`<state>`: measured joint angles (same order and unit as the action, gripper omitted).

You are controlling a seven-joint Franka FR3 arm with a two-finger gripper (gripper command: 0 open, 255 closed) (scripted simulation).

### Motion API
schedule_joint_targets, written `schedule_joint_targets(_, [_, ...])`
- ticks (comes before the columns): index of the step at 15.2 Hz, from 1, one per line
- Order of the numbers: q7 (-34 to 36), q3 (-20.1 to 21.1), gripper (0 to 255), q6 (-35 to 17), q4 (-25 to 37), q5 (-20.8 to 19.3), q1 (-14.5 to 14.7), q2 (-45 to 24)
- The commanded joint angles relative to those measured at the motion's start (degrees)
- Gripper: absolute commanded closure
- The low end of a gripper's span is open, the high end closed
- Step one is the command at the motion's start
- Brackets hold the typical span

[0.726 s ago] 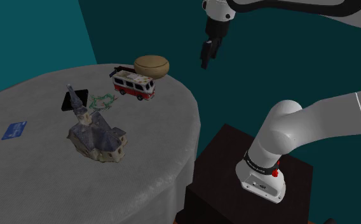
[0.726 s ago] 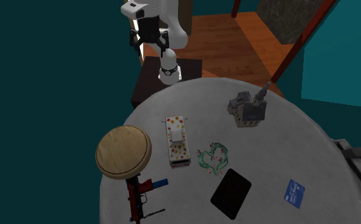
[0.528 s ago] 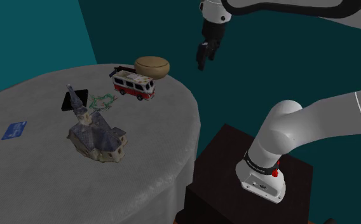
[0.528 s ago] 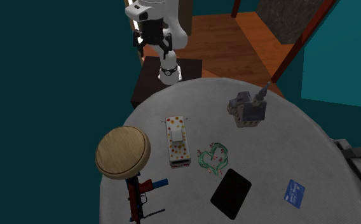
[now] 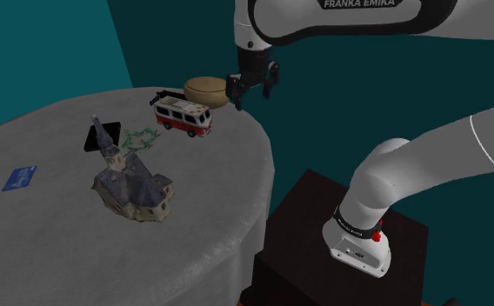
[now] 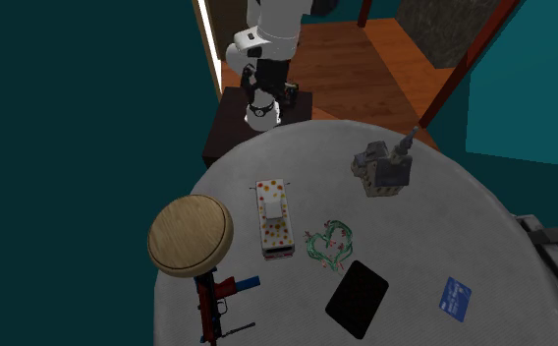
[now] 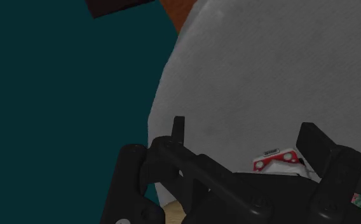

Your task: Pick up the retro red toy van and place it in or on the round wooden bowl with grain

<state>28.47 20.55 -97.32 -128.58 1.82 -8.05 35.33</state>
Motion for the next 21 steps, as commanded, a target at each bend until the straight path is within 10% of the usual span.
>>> schedule_joint_targets(1, [9.4, 4.5, 0, -1.1, 2.7, 0.2, -2.2, -4.6])
schedule_joint_targets(9, [45.1, 18.8, 0, -0.6, 18.8, -7.3, -10.2, -27.1])
schedule_joint_targets(14, [67.0, 21.6, 0, 3.6, 32.5, -17.1, -9.0, -44.6])
schedule_joint_targets(21, [67.0, 20.7, 0, -2.0, 26.6, -16.9, -9.4, -43.8])
